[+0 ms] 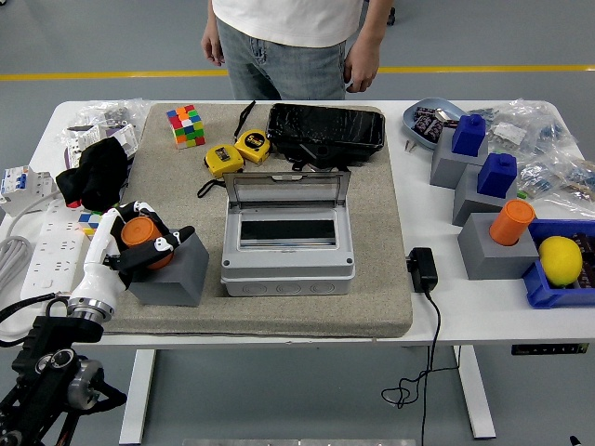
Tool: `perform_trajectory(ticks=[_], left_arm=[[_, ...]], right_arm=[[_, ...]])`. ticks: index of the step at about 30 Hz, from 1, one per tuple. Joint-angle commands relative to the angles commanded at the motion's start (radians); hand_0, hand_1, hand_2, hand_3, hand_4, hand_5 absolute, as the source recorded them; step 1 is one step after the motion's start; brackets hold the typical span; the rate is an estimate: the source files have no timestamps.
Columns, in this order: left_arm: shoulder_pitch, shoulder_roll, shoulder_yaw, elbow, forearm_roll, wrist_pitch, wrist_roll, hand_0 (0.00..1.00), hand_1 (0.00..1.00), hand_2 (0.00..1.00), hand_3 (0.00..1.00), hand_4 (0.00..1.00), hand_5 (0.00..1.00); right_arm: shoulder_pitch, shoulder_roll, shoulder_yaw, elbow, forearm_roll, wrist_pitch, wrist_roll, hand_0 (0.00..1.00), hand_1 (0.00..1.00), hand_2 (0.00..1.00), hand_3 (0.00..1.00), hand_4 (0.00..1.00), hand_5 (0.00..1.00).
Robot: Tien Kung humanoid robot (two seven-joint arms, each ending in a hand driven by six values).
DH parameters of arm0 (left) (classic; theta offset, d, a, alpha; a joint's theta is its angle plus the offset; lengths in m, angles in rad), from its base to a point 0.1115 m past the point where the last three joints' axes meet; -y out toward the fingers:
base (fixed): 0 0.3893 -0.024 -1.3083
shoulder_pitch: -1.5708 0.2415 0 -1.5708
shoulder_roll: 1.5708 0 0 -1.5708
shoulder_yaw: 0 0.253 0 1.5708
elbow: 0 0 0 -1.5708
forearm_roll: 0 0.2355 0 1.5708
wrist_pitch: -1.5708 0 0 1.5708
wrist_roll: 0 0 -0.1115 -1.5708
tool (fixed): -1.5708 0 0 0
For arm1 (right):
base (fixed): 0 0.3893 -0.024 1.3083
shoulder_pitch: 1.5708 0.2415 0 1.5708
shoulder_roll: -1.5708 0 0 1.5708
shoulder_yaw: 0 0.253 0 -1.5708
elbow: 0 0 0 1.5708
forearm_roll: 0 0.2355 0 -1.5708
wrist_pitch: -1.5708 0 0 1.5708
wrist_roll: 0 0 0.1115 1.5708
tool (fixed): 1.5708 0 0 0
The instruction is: Fetch the battery,place it into the box,close the lid of the box
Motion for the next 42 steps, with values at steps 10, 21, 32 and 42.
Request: perform_trajectory(ticks=[10, 21, 32, 42], left_arm=[[-0.004, 0.001, 0.005, -0.013, -0.030, 0.016, -0.007, 0.032, 0.002, 0.021, 0.023, 0.998, 0.055], [-0.013, 0.002, 0.012, -0.035, -0.039, 0.031, -0.011, 0.032, 0.002, 0.019, 0.023, 0.998, 0.057], [-0.017, 0.009, 0.013, -0.097, -0.010, 0.063, -0.004, 0.032, 0.002, 0.019, 0.022, 0.998, 0.070], [-0.026, 0.039, 0.080, -0.240, 0.169, 0.156, 0.010, 0.032, 0.002, 0.017, 0.018, 0.998, 0.138]], right_arm=[[0.001, 0.001, 0.003, 0.000, -0.002, 0.000, -0.001, 0.807, 0.776, 0.751, 0.777, 0.998, 0.998], [0.000, 0.003, 0.011, -0.001, -0.004, 0.000, -0.002, 0.807, 0.776, 0.751, 0.777, 0.998, 0.998], [0.000, 0.003, 0.014, 0.000, -0.005, 0.000, -0.003, 0.807, 0.773, 0.750, 0.775, 0.998, 0.998], [0.003, 0.001, 0.009, -0.001, -0.004, 0.000, -0.004, 0.808, 0.769, 0.750, 0.775, 0.998, 0.998]])
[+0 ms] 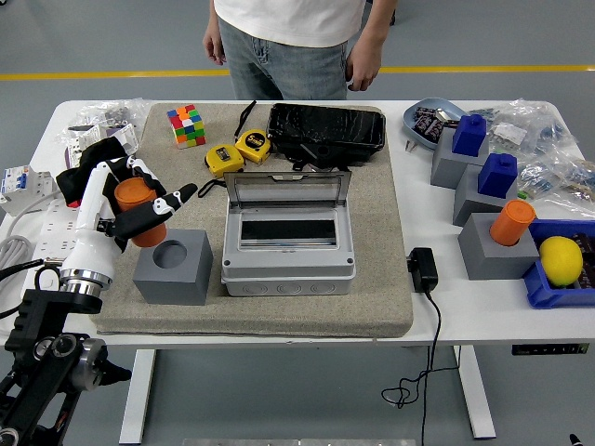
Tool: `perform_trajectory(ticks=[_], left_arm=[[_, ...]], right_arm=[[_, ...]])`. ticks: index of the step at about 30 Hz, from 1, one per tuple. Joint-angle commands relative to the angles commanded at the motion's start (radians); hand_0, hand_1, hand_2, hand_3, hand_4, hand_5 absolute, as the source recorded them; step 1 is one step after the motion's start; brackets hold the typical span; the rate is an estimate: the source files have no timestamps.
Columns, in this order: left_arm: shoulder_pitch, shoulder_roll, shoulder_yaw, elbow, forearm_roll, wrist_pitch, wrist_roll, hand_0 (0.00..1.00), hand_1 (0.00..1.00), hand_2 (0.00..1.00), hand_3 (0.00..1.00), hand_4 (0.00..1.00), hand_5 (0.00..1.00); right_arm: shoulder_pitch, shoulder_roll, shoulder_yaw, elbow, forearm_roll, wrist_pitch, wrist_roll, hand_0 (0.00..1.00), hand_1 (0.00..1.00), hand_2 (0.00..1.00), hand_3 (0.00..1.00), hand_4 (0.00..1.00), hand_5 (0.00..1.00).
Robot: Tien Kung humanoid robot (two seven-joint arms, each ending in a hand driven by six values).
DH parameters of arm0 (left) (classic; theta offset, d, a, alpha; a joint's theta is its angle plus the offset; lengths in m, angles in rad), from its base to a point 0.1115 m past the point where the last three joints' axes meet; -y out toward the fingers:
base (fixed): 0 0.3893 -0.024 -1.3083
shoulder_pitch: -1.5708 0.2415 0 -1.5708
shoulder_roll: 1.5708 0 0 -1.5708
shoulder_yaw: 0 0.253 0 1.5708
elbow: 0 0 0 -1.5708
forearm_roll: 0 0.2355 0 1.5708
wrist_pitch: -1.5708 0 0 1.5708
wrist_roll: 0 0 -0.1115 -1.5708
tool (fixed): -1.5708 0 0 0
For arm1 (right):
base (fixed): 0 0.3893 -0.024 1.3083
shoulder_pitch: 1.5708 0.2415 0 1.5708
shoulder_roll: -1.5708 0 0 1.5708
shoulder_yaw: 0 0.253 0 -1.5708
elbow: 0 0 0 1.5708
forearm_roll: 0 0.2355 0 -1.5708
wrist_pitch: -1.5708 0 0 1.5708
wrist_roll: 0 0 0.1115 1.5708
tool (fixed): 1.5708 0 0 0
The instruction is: Fetch the battery,place it into the box,close the lid of the box
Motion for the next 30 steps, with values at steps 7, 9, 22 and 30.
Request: perform_trajectory(ticks=[7, 9, 22, 30], left_arm=[[-0.014, 0.050, 0.128, -0.092, 0.199, 0.072, 0.010, 0.036, 0.002, 0.013, 0.013, 0.998, 0.234], [-0.023, 0.064, 0.172, -0.111, 0.243, 0.090, 0.013, 0.038, 0.002, 0.010, 0.006, 0.998, 0.286], [-0.112, 0.106, 0.395, -0.074, 0.376, 0.127, 0.020, 0.039, 0.002, 0.009, 0.004, 0.983, 0.313], [-0.171, 0.116, 0.485, -0.019, 0.401, 0.148, 0.011, 0.038, 0.002, 0.007, 0.002, 0.967, 0.314]], right_arm=[[0.000, -0.003, -0.004, 0.000, 0.000, 0.000, 0.000, 0.808, 0.774, 0.750, 0.776, 0.998, 0.998], [0.000, -0.004, -0.005, 0.000, 0.000, 0.000, 0.000, 0.808, 0.770, 0.750, 0.776, 0.998, 0.998], [0.002, -0.007, -0.005, -0.001, 0.002, 0.000, -0.001, 0.808, 0.771, 0.750, 0.776, 0.998, 0.998], [0.005, -0.007, -0.005, -0.001, 0.002, 0.000, -0.002, 0.807, 0.770, 0.750, 0.776, 0.998, 0.998]])
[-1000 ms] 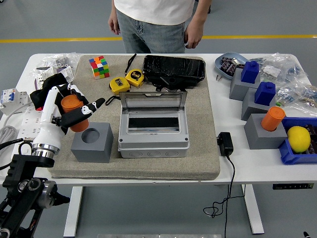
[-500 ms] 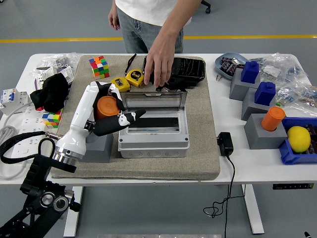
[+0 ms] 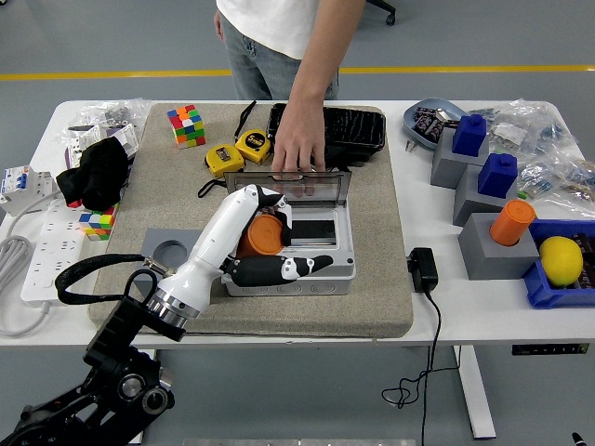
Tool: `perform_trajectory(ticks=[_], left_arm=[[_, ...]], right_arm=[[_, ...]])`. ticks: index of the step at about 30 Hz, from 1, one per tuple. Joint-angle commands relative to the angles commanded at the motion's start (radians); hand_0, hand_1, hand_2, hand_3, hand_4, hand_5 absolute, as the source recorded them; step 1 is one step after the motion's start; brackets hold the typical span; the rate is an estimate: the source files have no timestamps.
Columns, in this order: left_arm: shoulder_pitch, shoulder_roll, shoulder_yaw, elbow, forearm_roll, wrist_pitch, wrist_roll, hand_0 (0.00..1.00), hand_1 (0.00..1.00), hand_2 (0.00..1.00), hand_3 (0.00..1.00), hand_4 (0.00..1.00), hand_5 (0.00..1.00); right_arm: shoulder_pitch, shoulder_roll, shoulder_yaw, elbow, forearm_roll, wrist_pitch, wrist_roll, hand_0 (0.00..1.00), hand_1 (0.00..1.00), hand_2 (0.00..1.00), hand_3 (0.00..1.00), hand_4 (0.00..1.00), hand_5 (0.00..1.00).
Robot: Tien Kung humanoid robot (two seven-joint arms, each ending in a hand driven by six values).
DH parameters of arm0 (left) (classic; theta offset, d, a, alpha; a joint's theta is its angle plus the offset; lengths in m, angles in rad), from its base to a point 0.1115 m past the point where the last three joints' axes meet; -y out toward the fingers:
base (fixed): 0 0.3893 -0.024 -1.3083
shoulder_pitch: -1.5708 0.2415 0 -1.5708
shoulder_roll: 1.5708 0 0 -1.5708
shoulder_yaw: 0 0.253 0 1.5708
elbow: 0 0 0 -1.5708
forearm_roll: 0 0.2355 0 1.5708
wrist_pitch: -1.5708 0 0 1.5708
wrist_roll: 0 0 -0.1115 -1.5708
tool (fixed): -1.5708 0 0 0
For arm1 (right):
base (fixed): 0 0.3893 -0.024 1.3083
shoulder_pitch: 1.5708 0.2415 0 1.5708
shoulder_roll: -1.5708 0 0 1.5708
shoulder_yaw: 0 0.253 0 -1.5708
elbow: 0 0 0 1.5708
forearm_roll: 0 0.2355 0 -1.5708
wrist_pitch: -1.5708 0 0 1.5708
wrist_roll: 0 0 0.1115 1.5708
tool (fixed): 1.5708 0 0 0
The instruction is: Fetch the battery,place it into the box,close the lid of the box
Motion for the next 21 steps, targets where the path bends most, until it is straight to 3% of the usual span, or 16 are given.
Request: perform_trajectory(ticks=[8, 21], left_arm=[[-0.082, -0.009, 0.064, 0.108, -0.005, 0.020, -0.013, 0.039, 0.002, 0.005, 0.002, 0.951, 0.311], [-0.166, -0.067, 0.100, 0.269, -0.040, 0.046, -0.034, 0.039, 0.002, 0.004, 0.002, 0.939, 0.311]], right_arm=[[0.002, 0.000, -0.006, -0.001, 0.002, -0.001, -0.002, 0.807, 0.770, 0.750, 0.775, 0.998, 0.998], [0.007, 0.001, -0.009, -0.001, 0.001, 0.000, -0.003, 0.807, 0.769, 0.749, 0.775, 0.998, 0.998]])
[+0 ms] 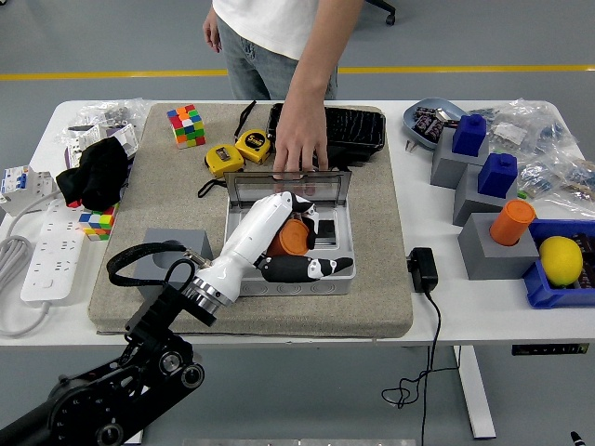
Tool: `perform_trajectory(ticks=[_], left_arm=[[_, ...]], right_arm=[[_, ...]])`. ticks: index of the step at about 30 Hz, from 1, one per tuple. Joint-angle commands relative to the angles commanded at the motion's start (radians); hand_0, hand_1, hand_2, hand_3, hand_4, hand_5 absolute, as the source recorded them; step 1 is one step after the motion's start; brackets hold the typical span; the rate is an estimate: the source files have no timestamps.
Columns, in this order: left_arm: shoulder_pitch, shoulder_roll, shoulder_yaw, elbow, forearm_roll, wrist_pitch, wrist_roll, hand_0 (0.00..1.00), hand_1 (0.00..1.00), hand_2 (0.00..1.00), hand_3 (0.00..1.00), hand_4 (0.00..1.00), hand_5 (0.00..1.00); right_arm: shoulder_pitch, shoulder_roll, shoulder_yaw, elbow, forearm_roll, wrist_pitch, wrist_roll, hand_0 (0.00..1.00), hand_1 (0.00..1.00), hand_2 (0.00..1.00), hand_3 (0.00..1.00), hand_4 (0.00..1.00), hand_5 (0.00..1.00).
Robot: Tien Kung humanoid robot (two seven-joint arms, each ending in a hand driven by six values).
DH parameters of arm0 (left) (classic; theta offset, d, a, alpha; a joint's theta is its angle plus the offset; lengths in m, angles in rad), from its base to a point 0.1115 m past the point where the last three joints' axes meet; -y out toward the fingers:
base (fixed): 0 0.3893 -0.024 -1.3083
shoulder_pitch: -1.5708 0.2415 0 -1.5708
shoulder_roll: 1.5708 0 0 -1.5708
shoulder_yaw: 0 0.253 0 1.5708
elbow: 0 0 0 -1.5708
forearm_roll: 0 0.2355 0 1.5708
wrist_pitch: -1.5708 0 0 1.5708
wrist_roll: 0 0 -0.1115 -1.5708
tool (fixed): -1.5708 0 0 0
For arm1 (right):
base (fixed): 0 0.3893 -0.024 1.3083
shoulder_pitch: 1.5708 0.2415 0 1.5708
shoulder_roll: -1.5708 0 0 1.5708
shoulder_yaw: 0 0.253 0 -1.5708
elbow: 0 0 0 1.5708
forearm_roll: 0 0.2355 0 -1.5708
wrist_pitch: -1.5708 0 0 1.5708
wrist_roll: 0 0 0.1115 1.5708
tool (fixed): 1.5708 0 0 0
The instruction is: Fetch the battery,place it into the box,close the lid of the box
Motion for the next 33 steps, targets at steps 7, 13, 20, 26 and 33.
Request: perform_trajectory(ticks=[7, 13, 20, 26, 33], left_arm=[[-0.044, -0.022, 0.007, 0.081, 0.002, 0.009, -0.005, 0.042, 0.002, 0.004, 0.002, 0.936, 0.310], [-0.069, -0.031, 0.007, 0.135, -0.003, 0.012, -0.011, 0.041, 0.002, 0.005, 0.002, 0.931, 0.309], [-0.104, -0.048, 0.010, 0.200, -0.009, 0.014, -0.016, 0.043, 0.002, 0.004, 0.002, 0.926, 0.302], [-0.119, -0.067, 0.008, 0.261, -0.019, 0.025, -0.028, 0.044, 0.002, 0.005, 0.002, 0.922, 0.301], [-0.133, -0.076, -0.001, 0.294, -0.010, 0.029, -0.033, 0.043, 0.002, 0.005, 0.002, 0.917, 0.304]], right_arm=[[0.003, 0.000, 0.001, 0.000, 0.000, 0.001, 0.000, 0.807, 0.770, 0.749, 0.775, 0.998, 0.998], [0.002, -0.001, -0.010, -0.002, 0.006, 0.000, -0.001, 0.807, 0.768, 0.749, 0.775, 0.998, 0.998], [0.004, -0.003, -0.010, 0.000, 0.005, 0.002, -0.001, 0.807, 0.771, 0.749, 0.775, 0.998, 0.998], [0.002, -0.004, -0.017, -0.001, 0.010, 0.002, -0.001, 0.805, 0.769, 0.749, 0.775, 0.998, 0.998], [0.002, -0.007, -0.022, -0.001, 0.012, 0.003, 0.000, 0.807, 0.769, 0.748, 0.775, 0.998, 0.998]])
